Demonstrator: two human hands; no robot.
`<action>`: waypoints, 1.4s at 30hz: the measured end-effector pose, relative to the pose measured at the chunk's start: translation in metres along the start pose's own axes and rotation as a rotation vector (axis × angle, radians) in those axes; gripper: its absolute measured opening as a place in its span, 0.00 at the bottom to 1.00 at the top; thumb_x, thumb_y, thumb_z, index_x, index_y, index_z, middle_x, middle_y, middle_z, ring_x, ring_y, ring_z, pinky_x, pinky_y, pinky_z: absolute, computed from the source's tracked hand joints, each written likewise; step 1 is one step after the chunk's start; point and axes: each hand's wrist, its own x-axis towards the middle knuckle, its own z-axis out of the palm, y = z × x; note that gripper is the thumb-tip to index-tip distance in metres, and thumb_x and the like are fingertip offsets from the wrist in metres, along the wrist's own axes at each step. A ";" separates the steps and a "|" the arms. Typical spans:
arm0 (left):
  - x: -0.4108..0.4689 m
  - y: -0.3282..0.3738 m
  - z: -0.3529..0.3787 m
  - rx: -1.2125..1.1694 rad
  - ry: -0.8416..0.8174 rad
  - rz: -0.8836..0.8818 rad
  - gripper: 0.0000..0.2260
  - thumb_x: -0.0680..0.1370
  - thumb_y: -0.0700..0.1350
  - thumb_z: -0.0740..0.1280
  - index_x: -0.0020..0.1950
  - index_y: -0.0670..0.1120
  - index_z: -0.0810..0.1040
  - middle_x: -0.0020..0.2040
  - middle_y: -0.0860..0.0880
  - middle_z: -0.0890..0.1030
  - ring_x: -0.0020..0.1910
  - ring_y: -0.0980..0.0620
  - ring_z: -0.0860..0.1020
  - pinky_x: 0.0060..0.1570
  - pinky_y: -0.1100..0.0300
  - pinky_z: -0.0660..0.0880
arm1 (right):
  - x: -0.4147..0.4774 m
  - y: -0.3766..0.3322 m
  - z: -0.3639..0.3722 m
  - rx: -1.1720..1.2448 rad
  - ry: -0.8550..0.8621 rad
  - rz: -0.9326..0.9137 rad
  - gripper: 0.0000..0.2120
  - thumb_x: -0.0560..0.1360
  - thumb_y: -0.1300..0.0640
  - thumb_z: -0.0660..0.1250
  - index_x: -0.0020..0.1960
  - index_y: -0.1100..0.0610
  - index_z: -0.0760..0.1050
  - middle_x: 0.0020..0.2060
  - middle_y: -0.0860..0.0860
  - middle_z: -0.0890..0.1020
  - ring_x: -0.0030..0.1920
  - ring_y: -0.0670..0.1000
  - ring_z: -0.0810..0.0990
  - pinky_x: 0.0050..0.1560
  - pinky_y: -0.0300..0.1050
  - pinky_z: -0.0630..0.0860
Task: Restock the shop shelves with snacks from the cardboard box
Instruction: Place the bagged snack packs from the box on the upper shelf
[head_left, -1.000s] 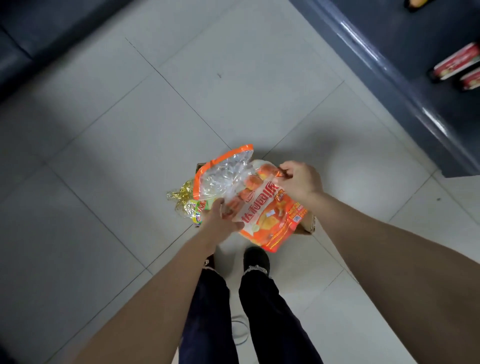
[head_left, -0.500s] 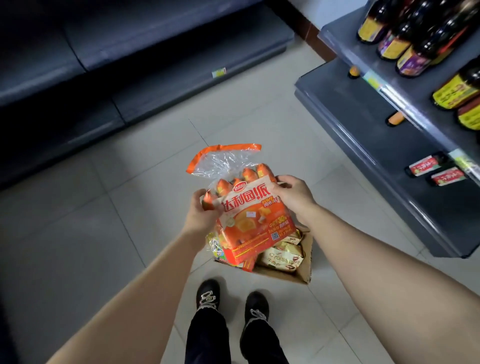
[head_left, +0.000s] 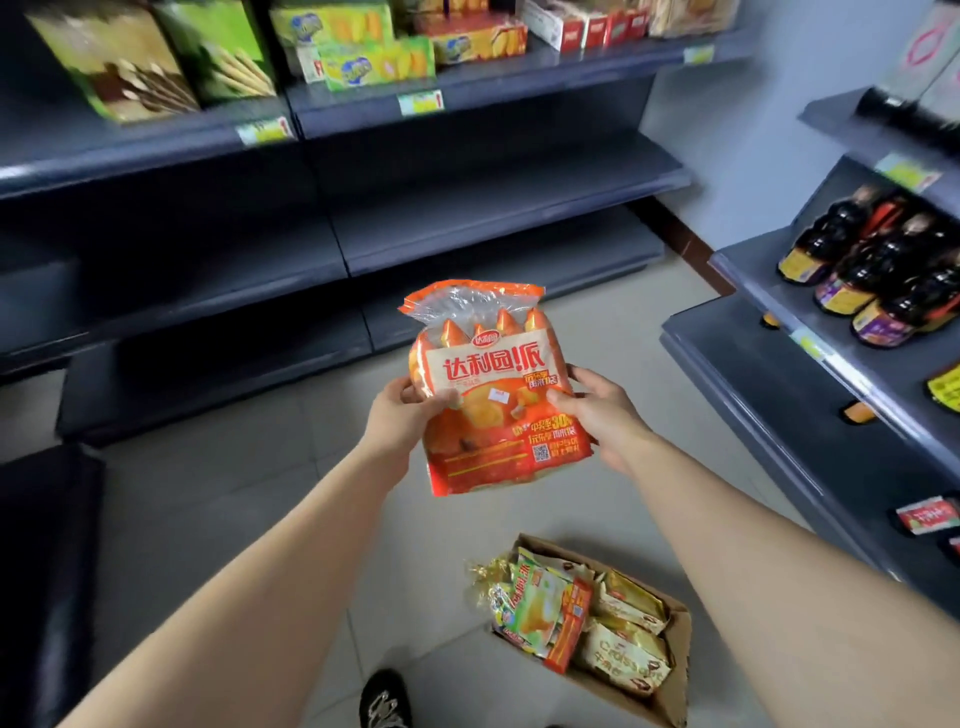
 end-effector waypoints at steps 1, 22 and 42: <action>0.002 0.010 -0.010 0.010 -0.032 0.022 0.21 0.72 0.45 0.75 0.62 0.50 0.74 0.56 0.47 0.82 0.54 0.46 0.82 0.55 0.49 0.79 | 0.001 -0.013 0.010 0.021 0.008 -0.011 0.25 0.76 0.54 0.69 0.71 0.49 0.68 0.54 0.52 0.82 0.50 0.53 0.83 0.42 0.48 0.80; 0.088 0.241 -0.160 0.094 0.046 0.294 0.25 0.73 0.46 0.74 0.67 0.47 0.70 0.60 0.48 0.77 0.55 0.46 0.79 0.55 0.44 0.78 | 0.045 -0.255 0.149 -0.006 0.151 -0.364 0.14 0.76 0.55 0.70 0.59 0.55 0.72 0.51 0.51 0.82 0.49 0.50 0.82 0.45 0.48 0.80; 0.234 0.505 -0.091 0.072 0.030 0.654 0.29 0.74 0.44 0.72 0.73 0.47 0.66 0.55 0.47 0.78 0.51 0.47 0.80 0.43 0.54 0.78 | 0.177 -0.508 0.096 -0.063 0.394 -0.708 0.16 0.79 0.51 0.65 0.66 0.51 0.74 0.51 0.45 0.79 0.53 0.49 0.79 0.51 0.48 0.78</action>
